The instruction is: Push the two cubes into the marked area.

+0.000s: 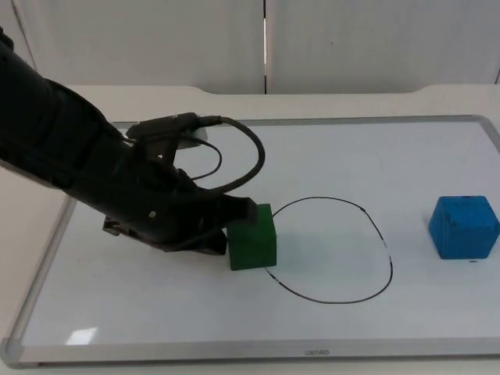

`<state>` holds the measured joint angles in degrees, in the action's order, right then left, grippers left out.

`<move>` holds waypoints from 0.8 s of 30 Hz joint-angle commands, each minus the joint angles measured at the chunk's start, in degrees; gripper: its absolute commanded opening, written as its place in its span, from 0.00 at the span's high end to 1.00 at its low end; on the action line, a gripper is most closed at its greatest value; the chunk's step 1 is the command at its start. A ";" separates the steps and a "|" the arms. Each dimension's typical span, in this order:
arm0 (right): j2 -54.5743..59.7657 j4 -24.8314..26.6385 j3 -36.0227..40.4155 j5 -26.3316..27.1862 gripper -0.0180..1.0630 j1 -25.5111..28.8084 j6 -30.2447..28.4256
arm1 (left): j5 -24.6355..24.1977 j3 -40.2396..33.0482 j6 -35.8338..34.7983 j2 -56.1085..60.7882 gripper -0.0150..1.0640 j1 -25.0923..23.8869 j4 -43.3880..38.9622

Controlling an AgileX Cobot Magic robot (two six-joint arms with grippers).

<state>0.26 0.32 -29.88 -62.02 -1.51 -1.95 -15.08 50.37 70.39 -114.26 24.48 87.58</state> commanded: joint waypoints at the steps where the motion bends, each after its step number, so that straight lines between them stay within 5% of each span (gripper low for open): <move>1: -0.26 0.01 0.36 0.17 0.01 0.29 0.04 | 1.59 0.24 0.95 -0.01 0.99 1.46 1.74; 24: -0.26 0.13 0.36 0.17 0.01 0.29 0.04 | 0.60 2.60 2.32 -0.56 0.99 2.35 3.43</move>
<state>0.26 0.32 -29.88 -62.02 -1.51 -1.95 -13.85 52.74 72.49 -114.80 26.60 90.15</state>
